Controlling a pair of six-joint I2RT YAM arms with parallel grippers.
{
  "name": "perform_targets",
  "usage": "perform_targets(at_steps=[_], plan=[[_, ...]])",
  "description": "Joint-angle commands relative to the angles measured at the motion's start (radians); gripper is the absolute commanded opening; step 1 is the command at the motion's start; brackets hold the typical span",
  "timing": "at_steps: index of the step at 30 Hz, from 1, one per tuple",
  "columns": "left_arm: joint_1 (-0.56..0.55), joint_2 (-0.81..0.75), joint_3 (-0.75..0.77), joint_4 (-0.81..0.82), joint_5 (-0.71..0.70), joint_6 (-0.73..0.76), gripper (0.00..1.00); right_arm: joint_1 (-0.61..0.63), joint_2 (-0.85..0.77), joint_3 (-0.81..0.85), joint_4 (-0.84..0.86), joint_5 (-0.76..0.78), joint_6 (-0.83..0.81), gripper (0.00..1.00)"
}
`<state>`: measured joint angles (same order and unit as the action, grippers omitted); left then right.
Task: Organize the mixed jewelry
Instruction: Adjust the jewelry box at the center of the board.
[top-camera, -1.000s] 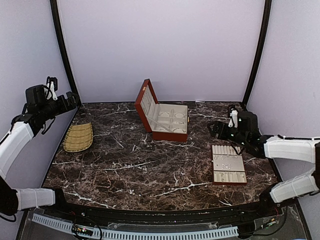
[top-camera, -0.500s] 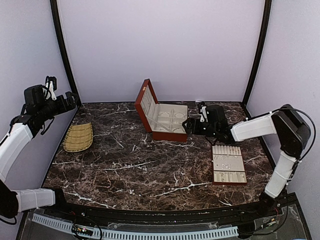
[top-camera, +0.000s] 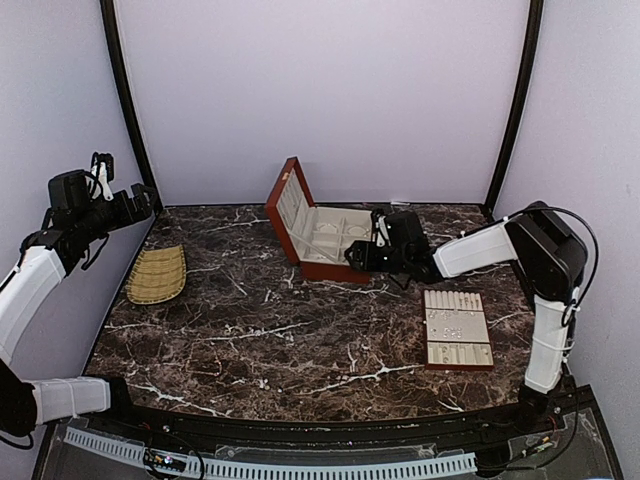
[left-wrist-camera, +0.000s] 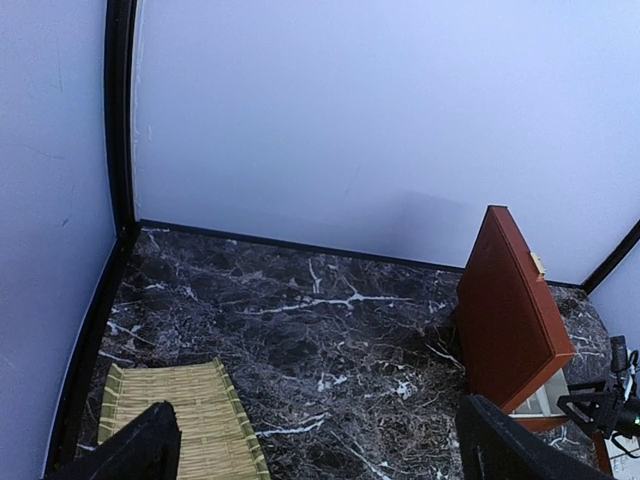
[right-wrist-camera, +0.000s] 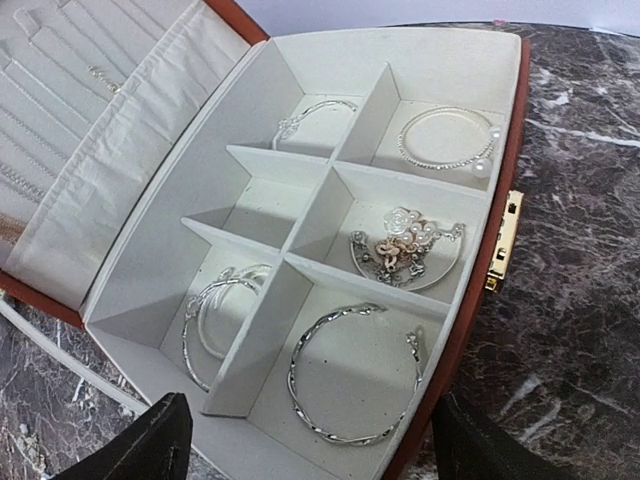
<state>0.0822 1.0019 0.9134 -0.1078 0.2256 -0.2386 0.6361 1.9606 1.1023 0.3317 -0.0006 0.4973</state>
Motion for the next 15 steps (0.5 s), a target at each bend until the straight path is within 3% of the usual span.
perform_targets(at_steps=[1, 15], plan=[[0.001, -0.012, -0.012, -0.005, 0.021, 0.005, 0.99, 0.055, 0.038, 0.087, 0.008, -0.058, -0.031, 0.84], [0.001, 0.005, -0.032, 0.023, 0.074, 0.002, 0.99, 0.166, 0.094, 0.2, 0.028, -0.051, -0.056, 0.83]])
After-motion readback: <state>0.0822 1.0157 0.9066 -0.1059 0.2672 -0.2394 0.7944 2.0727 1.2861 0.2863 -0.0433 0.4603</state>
